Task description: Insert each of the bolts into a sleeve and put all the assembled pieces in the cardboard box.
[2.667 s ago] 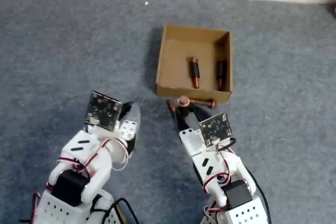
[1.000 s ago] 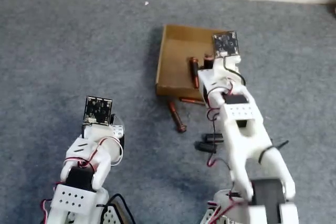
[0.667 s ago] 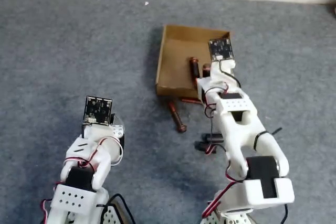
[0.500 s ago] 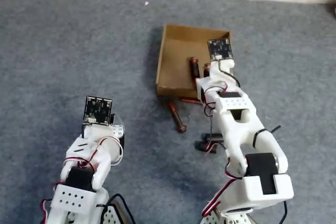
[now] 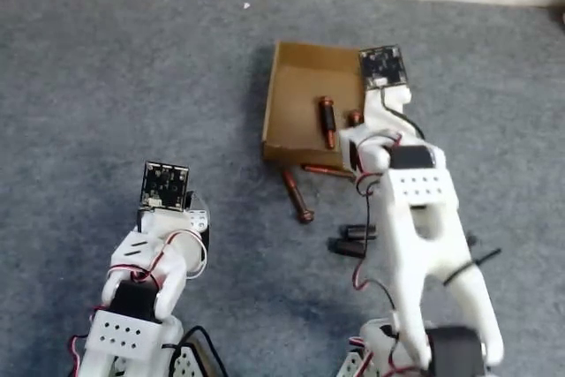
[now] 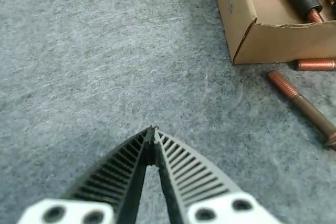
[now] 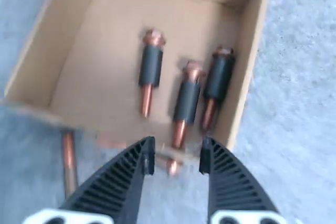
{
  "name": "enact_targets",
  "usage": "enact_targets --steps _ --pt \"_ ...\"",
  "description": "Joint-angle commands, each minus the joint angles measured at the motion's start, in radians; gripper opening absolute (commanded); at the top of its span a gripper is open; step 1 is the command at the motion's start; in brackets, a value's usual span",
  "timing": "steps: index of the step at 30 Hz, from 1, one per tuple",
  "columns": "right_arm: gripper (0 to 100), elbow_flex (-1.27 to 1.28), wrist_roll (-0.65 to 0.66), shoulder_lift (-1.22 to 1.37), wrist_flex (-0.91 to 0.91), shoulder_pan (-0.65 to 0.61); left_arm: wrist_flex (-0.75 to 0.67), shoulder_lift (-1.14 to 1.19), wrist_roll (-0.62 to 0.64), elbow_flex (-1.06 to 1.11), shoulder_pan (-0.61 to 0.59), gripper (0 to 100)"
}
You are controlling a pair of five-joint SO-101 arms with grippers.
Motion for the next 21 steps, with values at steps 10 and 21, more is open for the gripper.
enact_targets --steps 10,21 --pt "13.1 0.159 0.367 -0.262 0.349 -0.058 -0.021 -0.012 -0.011 -0.004 0.024 1" --pt "13.1 0.357 0.371 -0.354 0.472 -0.272 -0.115 -0.012 -0.011 0.048 0.022 1"
